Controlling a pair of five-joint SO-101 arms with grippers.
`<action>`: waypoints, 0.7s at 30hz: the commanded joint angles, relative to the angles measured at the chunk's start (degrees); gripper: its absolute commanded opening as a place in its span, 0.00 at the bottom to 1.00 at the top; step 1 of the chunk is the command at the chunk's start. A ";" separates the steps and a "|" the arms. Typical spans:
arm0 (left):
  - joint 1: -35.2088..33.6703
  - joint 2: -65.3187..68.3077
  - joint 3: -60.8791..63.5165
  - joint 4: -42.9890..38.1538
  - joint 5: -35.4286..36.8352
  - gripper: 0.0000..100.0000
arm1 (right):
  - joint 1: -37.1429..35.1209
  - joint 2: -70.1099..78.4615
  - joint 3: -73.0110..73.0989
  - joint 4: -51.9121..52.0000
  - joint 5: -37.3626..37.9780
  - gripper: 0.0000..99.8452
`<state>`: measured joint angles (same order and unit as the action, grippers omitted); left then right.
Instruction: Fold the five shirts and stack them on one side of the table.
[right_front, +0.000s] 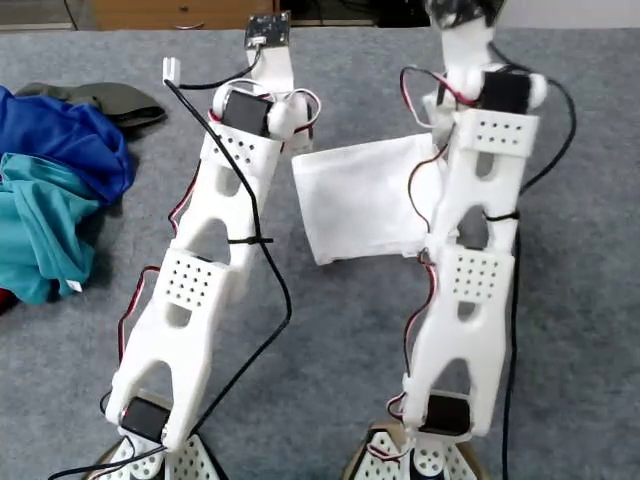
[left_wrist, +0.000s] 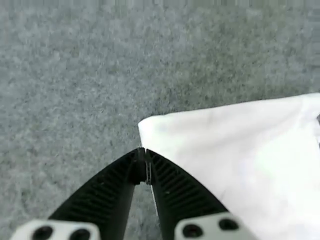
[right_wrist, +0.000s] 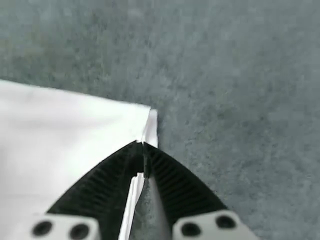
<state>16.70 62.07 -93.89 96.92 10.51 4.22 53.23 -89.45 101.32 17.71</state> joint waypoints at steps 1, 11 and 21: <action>-0.09 -4.18 -1.85 4.04 -0.44 0.02 | -1.01 -15.08 12.97 1.32 -1.05 0.00; 5.45 -19.21 9.05 4.31 -0.35 0.02 | -2.51 -50.95 63.34 -6.68 -2.46 0.00; 1.85 -31.25 36.66 4.04 -4.22 0.02 | 3.03 -74.59 102.55 -21.89 5.45 0.00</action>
<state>20.22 36.31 -59.08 100.26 7.25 5.45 -14.55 4.62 83.65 21.41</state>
